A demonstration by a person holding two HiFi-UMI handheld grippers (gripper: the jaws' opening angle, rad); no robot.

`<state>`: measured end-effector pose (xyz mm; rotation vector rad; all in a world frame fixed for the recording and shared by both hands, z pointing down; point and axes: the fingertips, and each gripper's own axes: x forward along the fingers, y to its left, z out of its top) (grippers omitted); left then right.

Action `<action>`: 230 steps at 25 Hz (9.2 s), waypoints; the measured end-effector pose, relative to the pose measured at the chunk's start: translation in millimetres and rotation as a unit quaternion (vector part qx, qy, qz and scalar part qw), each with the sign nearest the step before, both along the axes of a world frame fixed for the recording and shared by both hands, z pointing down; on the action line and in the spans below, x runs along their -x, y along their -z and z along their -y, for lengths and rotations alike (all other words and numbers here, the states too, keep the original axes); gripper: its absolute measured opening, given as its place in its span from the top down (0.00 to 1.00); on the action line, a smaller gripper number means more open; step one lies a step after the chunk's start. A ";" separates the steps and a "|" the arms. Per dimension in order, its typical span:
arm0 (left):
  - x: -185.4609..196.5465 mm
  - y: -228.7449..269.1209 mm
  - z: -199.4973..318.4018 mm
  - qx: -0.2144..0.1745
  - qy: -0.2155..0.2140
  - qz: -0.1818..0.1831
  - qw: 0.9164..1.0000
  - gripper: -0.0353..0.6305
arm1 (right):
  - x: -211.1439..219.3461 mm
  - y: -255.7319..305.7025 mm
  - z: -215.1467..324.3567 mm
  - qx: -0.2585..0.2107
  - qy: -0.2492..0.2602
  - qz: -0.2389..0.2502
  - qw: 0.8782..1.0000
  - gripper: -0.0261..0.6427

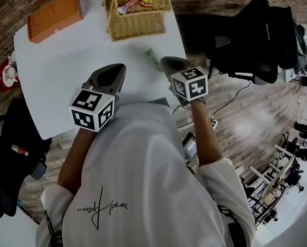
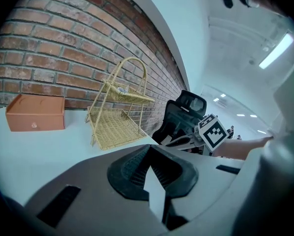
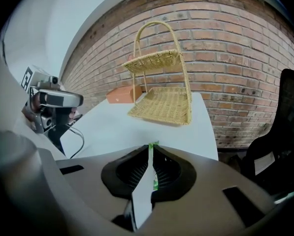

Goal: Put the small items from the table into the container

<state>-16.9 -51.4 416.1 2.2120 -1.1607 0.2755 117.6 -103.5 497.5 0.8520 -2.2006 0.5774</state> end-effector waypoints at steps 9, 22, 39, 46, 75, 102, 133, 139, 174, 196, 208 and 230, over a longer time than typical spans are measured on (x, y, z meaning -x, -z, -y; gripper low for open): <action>0.6 -5.6 2.6 0.016 0.001 -0.006 1.000 0.93 | 1.3 -21.7 -1.0 0.026 0.000 0.001 1.000 0.92; 4.3 -14.2 6.4 0.037 0.012 -0.011 0.999 0.93 | 5.5 -52.2 -8.5 0.063 0.026 -0.017 0.998 0.83; 8.4 -21.1 6.6 0.053 0.026 -0.009 0.998 0.93 | -5.2 -82.1 -7.8 0.076 0.030 -0.058 0.995 0.83; 9.3 -23.9 7.8 0.061 0.025 -0.009 0.998 0.93 | -5.4 -89.6 -8.1 0.076 0.032 -0.066 0.994 0.83; 10.6 -18.1 7.4 0.048 0.022 -0.017 0.998 0.93 | -7.1 -84.9 -10.7 0.101 0.019 -0.062 0.993 0.87; 1.0 -9.3 3.3 0.022 -0.003 -0.012 1.000 0.93 | -12.8 -59.6 -21.0 0.089 0.022 -0.069 0.993 0.87; -5.2 -2.6 -1.3 0.005 -0.020 -0.018 1.000 0.93 | -2.4 -0.7 -37.1 0.046 0.023 -0.037 0.998 0.88; -5.9 -3.3 -1.2 0.006 -0.020 -0.019 1.000 0.93 | 1.0 9.1 -33.6 0.033 0.026 -0.033 0.999 0.88; -3.8 -9.3 -0.5 0.017 -0.013 -0.020 1.000 0.93 | 50.6 96.2 4.2 -0.032 0.086 0.026 0.995 0.88; 9.4 -19.6 5.1 0.050 0.022 -0.017 0.998 0.93 | 67.5 58.2 37.8 -0.001 0.135 -0.014 0.991 0.89; 21.1 -34.0 8.6 0.085 0.040 -0.026 0.995 0.93 | 87.5 32.9 55.7 0.022 0.154 -0.026 0.987 0.89; 30.7 -61.1 11.7 0.135 0.052 -0.032 0.989 0.93 | 108.4 10.1 90.4 0.000 0.134 -0.022 0.991 0.89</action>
